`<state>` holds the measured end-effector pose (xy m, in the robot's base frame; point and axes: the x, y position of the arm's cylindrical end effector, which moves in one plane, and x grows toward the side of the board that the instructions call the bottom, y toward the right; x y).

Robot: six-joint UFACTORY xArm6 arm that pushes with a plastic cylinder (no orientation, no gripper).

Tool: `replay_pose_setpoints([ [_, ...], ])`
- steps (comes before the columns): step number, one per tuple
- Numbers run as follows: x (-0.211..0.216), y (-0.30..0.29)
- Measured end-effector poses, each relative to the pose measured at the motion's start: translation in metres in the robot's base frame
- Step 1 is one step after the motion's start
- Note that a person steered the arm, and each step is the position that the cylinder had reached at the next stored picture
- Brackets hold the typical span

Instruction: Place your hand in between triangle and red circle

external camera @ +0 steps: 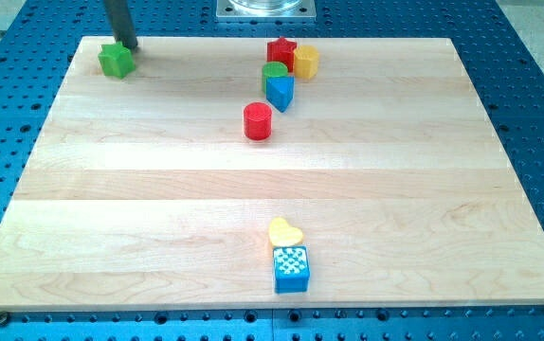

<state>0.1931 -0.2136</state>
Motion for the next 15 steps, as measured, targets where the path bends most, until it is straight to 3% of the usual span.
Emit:
replay_pose_setpoints([
  [4, -0.002, 0.031],
  [6, 0.0, 0.094],
  [8, 0.024, 0.121],
  [9, 0.057, 0.149],
  [14, 0.065, 0.151],
  [15, 0.12, 0.14],
])
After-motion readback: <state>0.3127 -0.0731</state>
